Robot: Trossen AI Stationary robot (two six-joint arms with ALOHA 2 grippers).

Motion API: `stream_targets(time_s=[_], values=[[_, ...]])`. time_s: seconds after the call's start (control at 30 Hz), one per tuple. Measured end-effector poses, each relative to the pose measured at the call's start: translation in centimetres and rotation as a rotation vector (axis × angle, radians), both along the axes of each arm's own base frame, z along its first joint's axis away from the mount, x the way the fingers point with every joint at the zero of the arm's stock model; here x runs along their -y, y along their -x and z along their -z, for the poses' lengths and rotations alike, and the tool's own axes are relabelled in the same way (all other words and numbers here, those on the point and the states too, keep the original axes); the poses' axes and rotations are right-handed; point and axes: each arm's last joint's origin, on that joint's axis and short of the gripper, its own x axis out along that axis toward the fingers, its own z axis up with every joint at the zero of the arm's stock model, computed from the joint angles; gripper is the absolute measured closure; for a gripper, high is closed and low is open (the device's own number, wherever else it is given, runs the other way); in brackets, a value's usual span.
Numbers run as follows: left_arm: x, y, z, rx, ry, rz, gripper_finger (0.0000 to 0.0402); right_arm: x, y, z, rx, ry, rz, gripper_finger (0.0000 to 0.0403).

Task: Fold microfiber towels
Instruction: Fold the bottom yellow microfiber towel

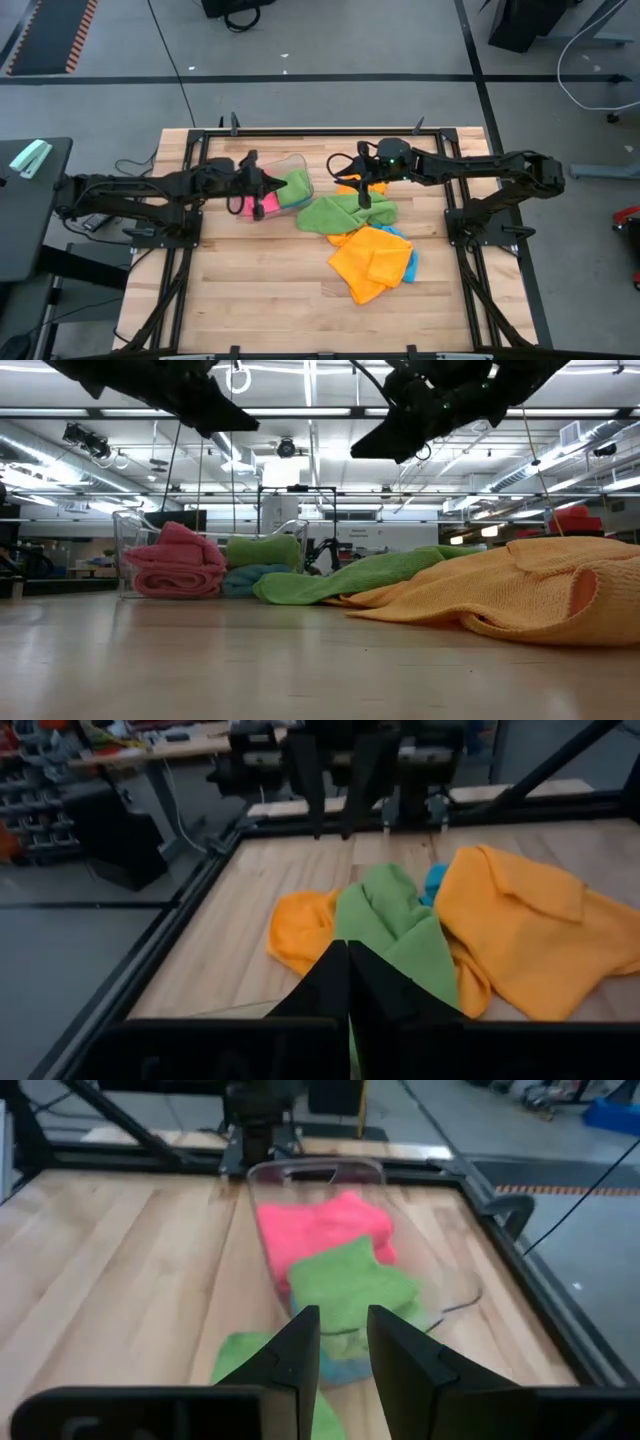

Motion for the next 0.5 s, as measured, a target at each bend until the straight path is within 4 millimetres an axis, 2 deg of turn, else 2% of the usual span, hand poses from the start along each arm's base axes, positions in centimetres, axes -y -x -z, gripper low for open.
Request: stream_targets(time_s=[0.2, 0.5], values=[[0.0, 2.3, -0.8, 0.067, -0.013, -0.024, 0.0379, 0.5, 0.3, 0.5, -0.010, 0.014, 0.014, 0.0307], [-0.1, 4.9, -1.9, 0.085, -0.069, -0.043, 0.0392, 0.5, 0.3, 0.5, -0.009, 0.055, -0.001, 0.0307]])
